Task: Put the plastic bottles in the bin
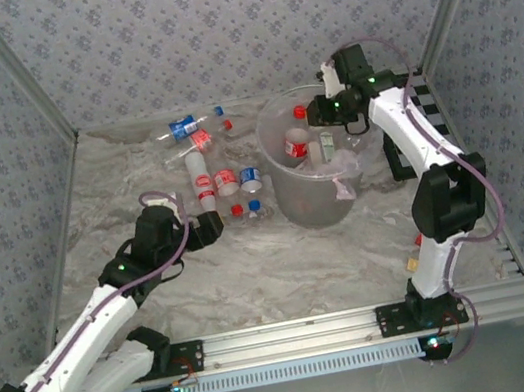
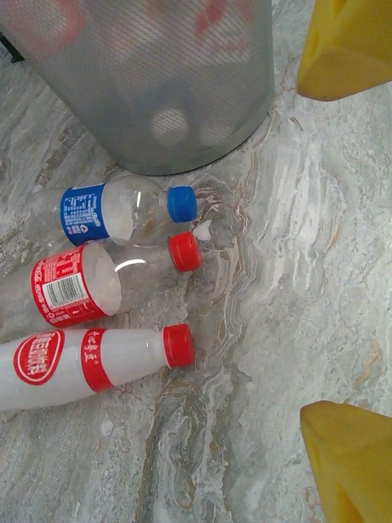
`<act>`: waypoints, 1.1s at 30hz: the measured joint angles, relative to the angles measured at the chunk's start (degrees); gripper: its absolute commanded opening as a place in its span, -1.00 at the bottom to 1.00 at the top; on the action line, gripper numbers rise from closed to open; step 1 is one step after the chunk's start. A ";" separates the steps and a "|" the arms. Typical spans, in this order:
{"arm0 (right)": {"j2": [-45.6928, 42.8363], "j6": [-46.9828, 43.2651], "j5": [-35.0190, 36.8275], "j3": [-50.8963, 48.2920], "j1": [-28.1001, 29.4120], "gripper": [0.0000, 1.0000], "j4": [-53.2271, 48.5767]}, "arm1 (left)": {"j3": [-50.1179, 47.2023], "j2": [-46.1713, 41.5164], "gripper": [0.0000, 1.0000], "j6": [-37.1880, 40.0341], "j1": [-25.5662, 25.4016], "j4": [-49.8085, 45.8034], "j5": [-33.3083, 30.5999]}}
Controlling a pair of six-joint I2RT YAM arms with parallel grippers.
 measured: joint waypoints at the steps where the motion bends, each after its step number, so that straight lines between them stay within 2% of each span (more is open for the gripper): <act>1: -0.04 -0.20 -0.04 0.00 0.09 -0.15 -0.11 | 0.07 0.22 0.89 -0.04 0.17 0.00 0.13; 3: -0.07 -0.39 -0.17 0.00 0.13 -0.08 0.13 | 0.07 0.55 0.88 -0.07 0.20 0.00 0.13; 7: -0.07 -0.07 -0.72 1.33 0.07 0.33 -2.93 | 0.07 0.61 0.89 -0.07 0.26 0.09 0.13; 12: -0.59 0.11 -0.79 4.74 -0.11 0.54 -7.23 | 0.11 2.69 0.89 -0.04 0.92 0.92 0.13; 24: -14.69 1.16 0.74 4.76 -0.44 0.78 -10.34 | 6.40 17.57 0.88 0.00 4.92 2.10 -0.35; 28: -21.97 2.25 0.68 -0.39 -0.04 0.89 -8.90 | 10.54 26.16 0.89 -0.04 6.78 2.80 -1.46; 33: -28.50 3.50 0.52 -7.87 0.07 0.91 -7.89 | 14.08 35.12 0.86 -0.02 7.52 5.84 -1.51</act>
